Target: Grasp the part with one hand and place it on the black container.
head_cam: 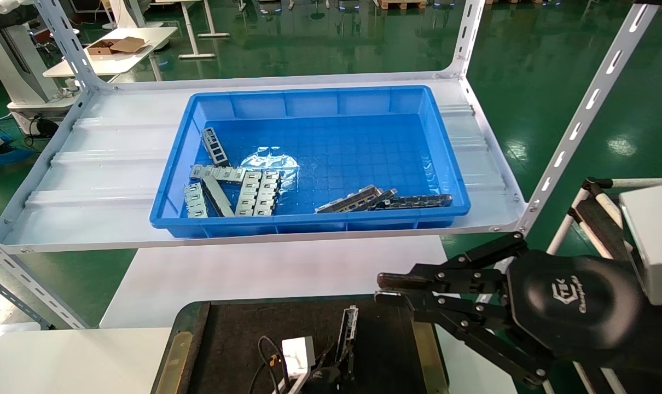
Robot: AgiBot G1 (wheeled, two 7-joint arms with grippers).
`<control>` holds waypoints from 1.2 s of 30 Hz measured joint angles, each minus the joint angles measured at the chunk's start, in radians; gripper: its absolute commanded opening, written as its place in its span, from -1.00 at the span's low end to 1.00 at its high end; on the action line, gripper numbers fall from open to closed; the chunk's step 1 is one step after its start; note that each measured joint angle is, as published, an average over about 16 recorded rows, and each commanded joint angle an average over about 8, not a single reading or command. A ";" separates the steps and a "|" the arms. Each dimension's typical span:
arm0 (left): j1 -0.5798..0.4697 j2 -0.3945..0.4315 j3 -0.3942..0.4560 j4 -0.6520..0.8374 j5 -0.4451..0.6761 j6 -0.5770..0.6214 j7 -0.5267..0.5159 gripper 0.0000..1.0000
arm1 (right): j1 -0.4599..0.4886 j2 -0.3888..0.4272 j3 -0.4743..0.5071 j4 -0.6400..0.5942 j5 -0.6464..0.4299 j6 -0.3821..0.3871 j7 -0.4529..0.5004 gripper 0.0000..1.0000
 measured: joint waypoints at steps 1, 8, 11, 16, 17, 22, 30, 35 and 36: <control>-0.001 0.000 0.005 0.000 -0.002 -0.003 -0.003 1.00 | 0.000 0.000 0.000 0.000 0.000 0.000 0.000 1.00; -0.011 -0.001 0.034 -0.012 -0.016 -0.020 -0.017 1.00 | 0.000 0.000 0.000 0.000 0.000 0.000 0.000 1.00; -0.016 -0.003 0.044 -0.022 -0.016 -0.027 -0.023 1.00 | 0.000 0.000 0.000 0.000 0.000 0.000 0.000 1.00; -0.031 -0.011 0.055 -0.043 0.000 -0.035 -0.037 1.00 | 0.000 0.000 0.000 0.000 0.000 0.000 0.000 1.00; -0.035 -0.014 0.057 -0.047 0.006 -0.035 -0.040 1.00 | 0.000 0.000 0.000 0.000 0.000 0.000 0.000 1.00; -0.064 -0.045 0.066 -0.079 0.053 -0.018 -0.067 1.00 | 0.000 0.000 0.000 0.000 0.000 0.000 0.000 1.00; -0.133 -0.153 0.085 -0.165 0.170 0.082 -0.149 1.00 | 0.000 0.000 0.000 0.000 0.000 0.000 0.000 1.00; -0.181 -0.244 0.097 -0.238 0.255 0.168 -0.220 1.00 | 0.000 0.000 0.000 0.000 0.000 0.000 0.000 1.00; -0.190 -0.263 0.100 -0.253 0.272 0.185 -0.234 1.00 | 0.000 0.000 0.000 0.000 0.000 0.000 0.000 1.00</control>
